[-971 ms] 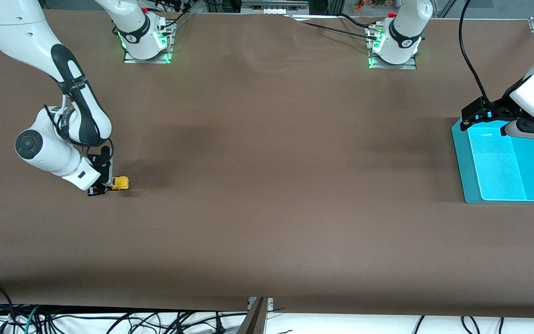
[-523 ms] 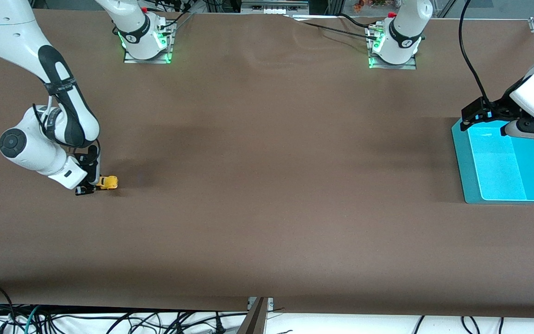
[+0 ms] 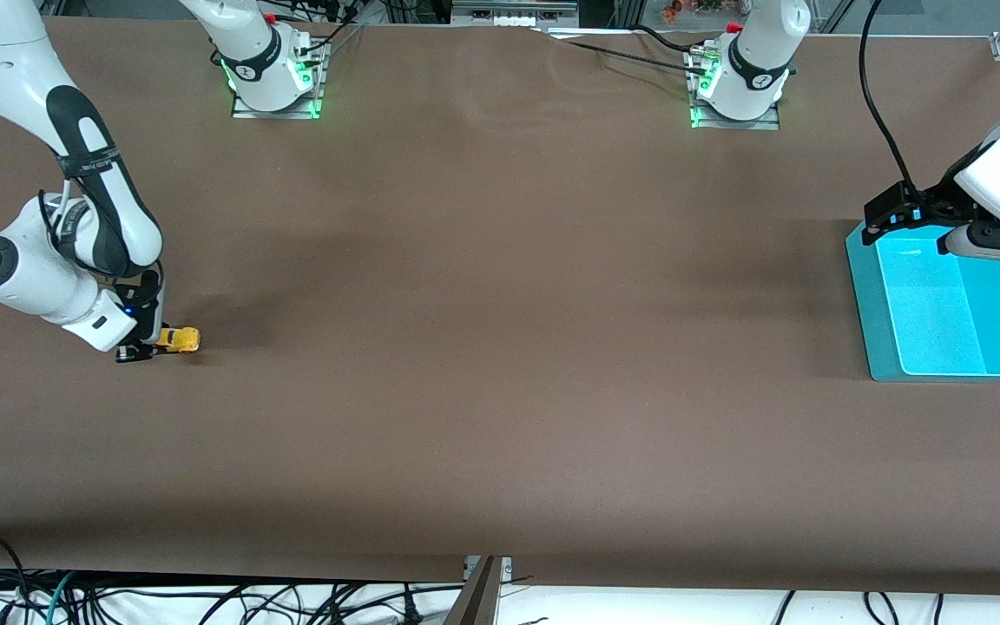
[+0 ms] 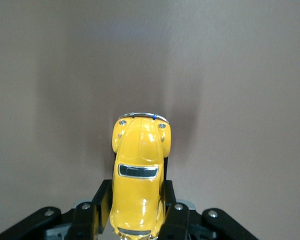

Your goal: Wind and store yellow beetle car

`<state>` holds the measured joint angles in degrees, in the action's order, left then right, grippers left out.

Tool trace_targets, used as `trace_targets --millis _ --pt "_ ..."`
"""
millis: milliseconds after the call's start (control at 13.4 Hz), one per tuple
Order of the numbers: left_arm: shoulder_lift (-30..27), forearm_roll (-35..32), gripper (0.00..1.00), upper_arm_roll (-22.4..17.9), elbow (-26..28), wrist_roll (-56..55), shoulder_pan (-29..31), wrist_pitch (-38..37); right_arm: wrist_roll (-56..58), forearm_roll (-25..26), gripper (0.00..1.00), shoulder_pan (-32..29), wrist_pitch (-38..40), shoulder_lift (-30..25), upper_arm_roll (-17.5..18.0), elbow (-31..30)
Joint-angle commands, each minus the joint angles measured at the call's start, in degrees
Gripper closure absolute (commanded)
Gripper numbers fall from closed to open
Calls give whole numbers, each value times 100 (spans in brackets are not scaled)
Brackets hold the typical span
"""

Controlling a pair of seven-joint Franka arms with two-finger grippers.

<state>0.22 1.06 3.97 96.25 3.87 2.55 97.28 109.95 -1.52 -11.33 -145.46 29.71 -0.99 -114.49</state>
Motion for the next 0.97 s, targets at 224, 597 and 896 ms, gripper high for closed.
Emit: trace_targets --millis 224,597,896 --pt "66 88 0 33 -142 -35 44 -42 492 -94 63 -309 -35 298 38 286" --pt "66 88 0 33 -142 -35 44 -42 510 -111 1 -309 43 307 81 470" --pt "66 88 0 33 -142 -35 44 -42 -24 -147 0 -239 963 44 213 1075"
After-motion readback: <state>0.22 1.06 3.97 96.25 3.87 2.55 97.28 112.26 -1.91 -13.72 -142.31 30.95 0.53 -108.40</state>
